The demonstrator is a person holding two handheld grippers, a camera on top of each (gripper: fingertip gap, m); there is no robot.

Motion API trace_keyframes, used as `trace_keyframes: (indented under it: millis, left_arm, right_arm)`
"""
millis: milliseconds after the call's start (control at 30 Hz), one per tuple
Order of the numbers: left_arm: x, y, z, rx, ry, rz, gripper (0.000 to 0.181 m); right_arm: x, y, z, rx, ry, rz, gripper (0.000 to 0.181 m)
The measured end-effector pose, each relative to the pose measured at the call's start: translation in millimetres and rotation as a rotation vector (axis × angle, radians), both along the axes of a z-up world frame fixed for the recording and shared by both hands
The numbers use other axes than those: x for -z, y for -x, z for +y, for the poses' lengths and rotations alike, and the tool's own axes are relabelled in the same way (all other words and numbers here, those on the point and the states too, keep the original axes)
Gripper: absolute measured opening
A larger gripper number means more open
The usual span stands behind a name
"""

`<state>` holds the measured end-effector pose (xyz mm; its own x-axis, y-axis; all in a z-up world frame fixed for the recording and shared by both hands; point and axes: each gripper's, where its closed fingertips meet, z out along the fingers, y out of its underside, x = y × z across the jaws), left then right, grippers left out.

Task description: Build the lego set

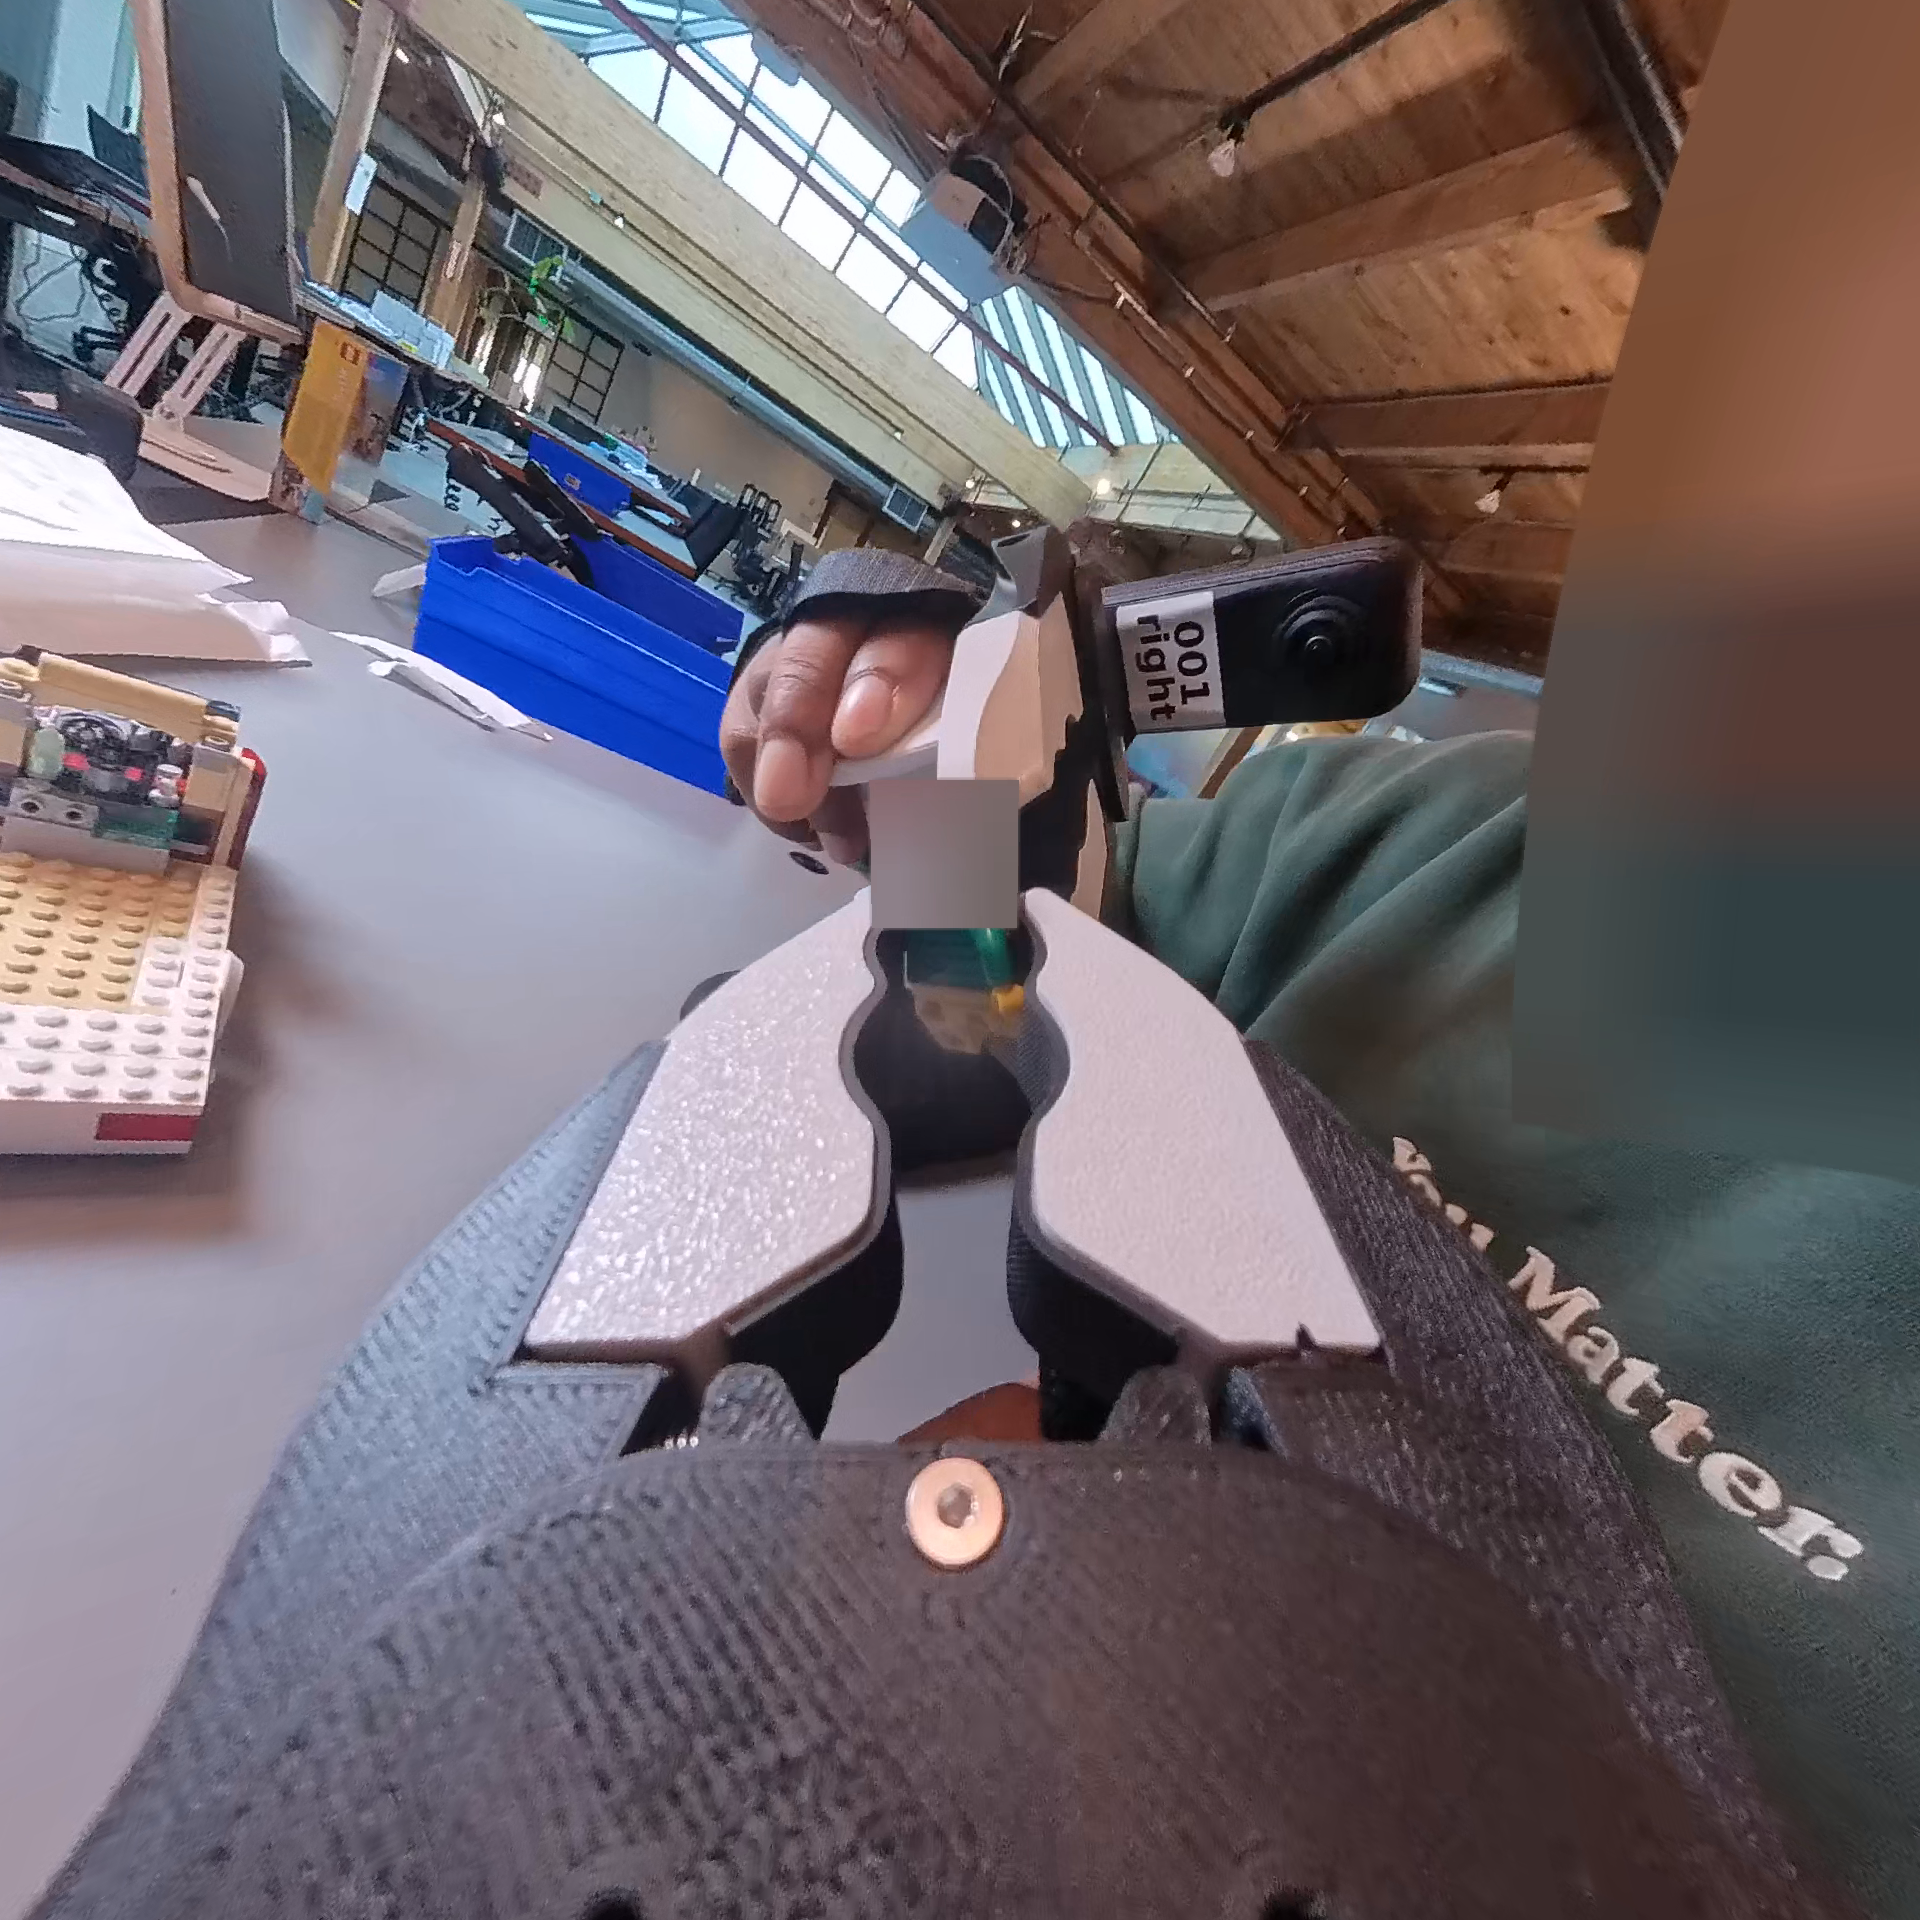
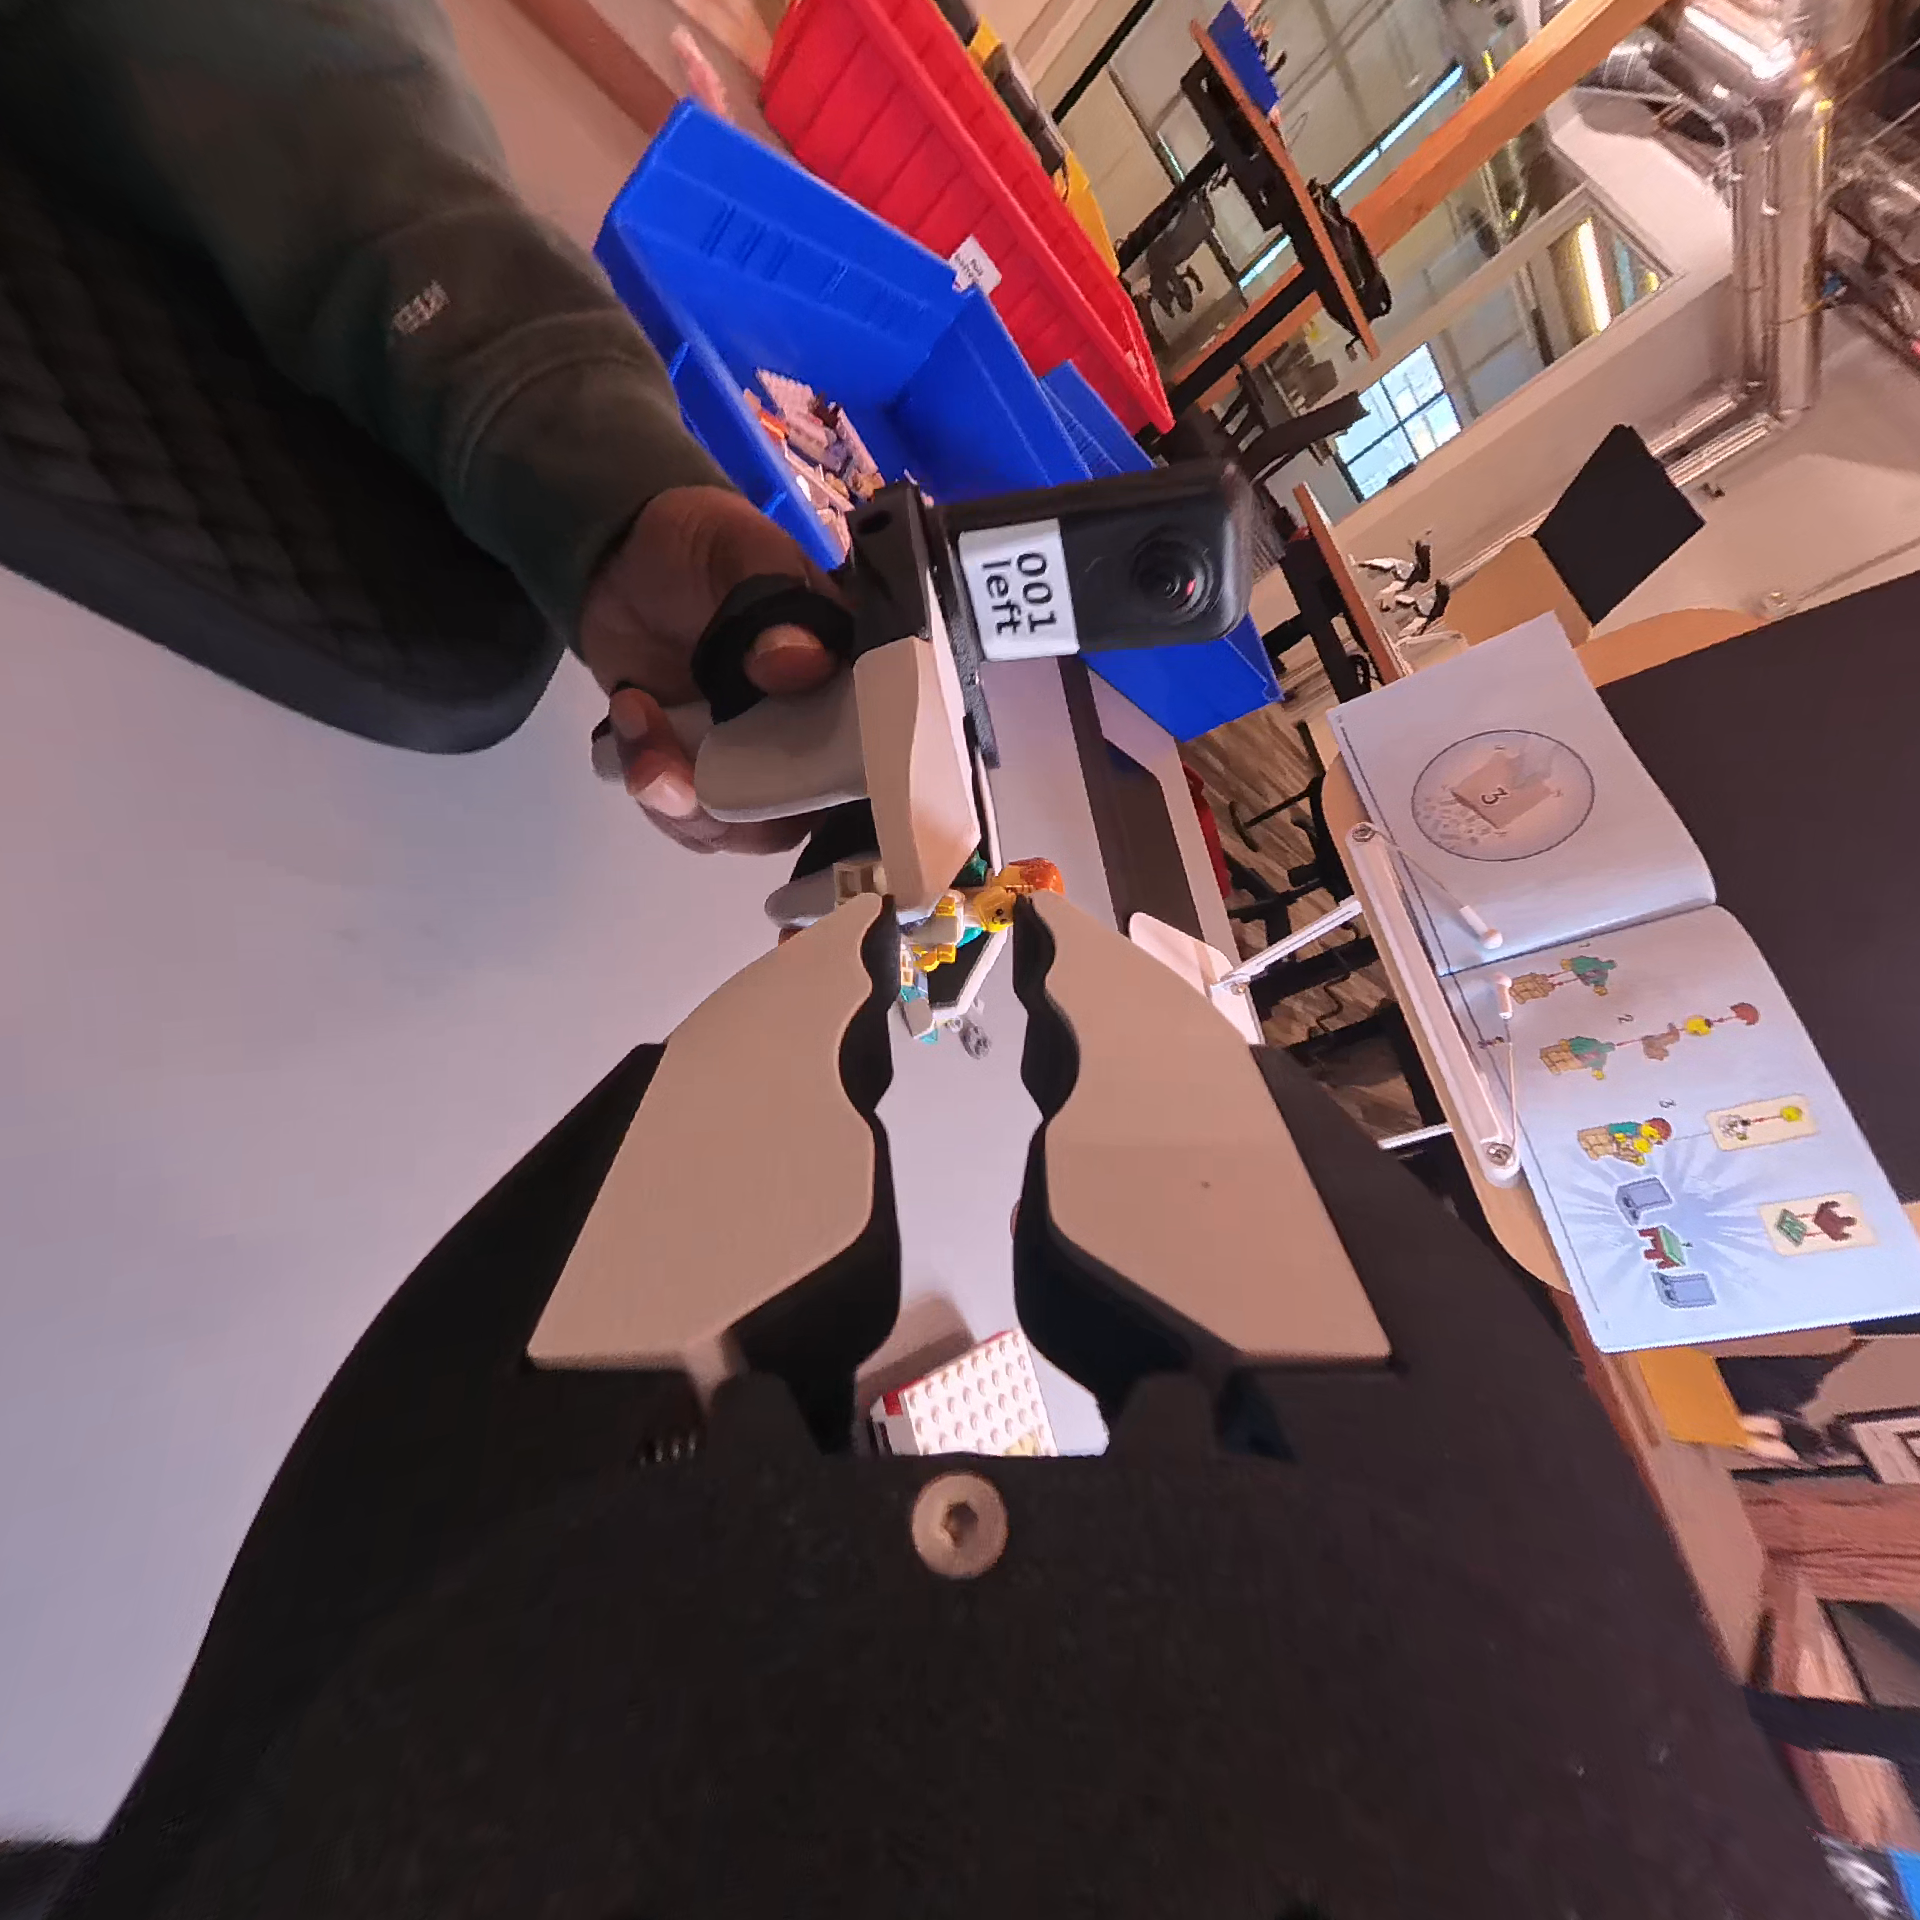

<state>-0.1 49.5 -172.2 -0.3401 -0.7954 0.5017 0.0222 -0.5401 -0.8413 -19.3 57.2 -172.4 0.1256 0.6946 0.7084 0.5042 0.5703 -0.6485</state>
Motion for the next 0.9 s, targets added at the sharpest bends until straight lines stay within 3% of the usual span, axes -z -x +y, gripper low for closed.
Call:
trace_keyframes:
  millis: [233, 400, 900]
  left_arm:
    - [-12.7, 5.9, 1.4, 0.031, 0.122, -0.110, 0.019]
    - [-19.3, 9.3, 1.2, 0.018, 0.121, -0.154, 0.019]
    - [-18.4, 10.9, 2.6, 0.019, 0.145, -0.153, 0.019]
  right_arm:
    - [-11.7, 5.8, 1.5, -0.004, 0.041, 0.050, 0.021]
    - [-17.9, 8.5, 1.6, -0.002, 0.070, 0.098, 0.021]
    - [-16.1, 7.4, 3.8, 0.020, 0.044, 0.091, 0.019]
